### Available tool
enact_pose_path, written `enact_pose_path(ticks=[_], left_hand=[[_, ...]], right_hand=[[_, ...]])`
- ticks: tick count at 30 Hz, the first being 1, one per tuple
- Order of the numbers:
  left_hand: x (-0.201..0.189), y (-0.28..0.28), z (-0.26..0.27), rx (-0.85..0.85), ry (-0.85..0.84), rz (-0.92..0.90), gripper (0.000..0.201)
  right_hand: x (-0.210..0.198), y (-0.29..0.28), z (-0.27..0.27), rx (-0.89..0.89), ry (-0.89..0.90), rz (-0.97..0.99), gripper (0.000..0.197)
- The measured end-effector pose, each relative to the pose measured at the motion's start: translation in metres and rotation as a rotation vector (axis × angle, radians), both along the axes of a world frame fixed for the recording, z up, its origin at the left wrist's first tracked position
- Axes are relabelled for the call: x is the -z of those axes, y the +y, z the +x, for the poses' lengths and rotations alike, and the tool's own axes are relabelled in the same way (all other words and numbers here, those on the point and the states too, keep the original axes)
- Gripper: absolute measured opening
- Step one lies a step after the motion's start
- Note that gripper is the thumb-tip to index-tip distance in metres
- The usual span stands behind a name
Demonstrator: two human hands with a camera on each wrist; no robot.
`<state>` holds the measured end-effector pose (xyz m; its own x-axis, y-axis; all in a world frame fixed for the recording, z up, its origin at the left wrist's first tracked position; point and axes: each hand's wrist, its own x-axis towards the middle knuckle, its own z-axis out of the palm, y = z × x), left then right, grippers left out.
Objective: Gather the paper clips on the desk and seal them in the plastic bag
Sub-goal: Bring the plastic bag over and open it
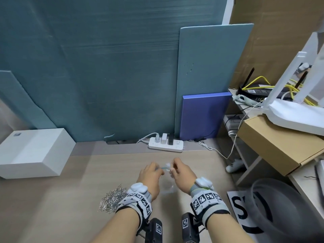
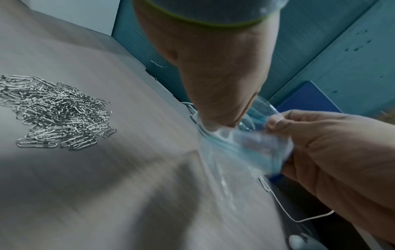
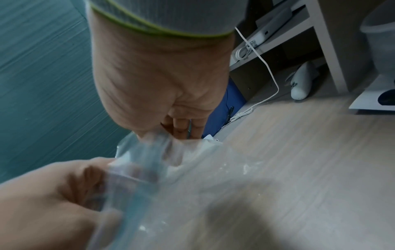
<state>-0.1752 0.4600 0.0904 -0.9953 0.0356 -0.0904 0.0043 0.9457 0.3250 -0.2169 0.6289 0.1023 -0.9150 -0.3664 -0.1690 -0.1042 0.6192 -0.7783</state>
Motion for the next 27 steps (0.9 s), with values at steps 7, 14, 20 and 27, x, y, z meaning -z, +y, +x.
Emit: enact_pose_path(ticks=[7, 14, 20, 27], left_hand=[[0.004, 0.007, -0.001, -0.151, -0.002, 0.161, 0.02], [-0.002, 0.009, -0.001, -0.198, -0.071, 0.14, 0.022], [-0.002, 0.009, 0.002, -0.181, -0.233, 0.016, 0.055], [0.003, 0.009, 0.0, -0.225, -0.213, 0.023, 0.026]], right_hand=[[-0.013, 0.001, 0.011, -0.097, 0.0, 0.245, 0.021], [-0.007, 0.002, 0.018, 0.015, -0.039, 0.391, 0.027], [-0.003, -0.006, 0.017, -0.088, -0.034, 0.418, 0.035], [0.004, -0.011, 0.015, 0.064, 0.003, 0.463, 0.028]])
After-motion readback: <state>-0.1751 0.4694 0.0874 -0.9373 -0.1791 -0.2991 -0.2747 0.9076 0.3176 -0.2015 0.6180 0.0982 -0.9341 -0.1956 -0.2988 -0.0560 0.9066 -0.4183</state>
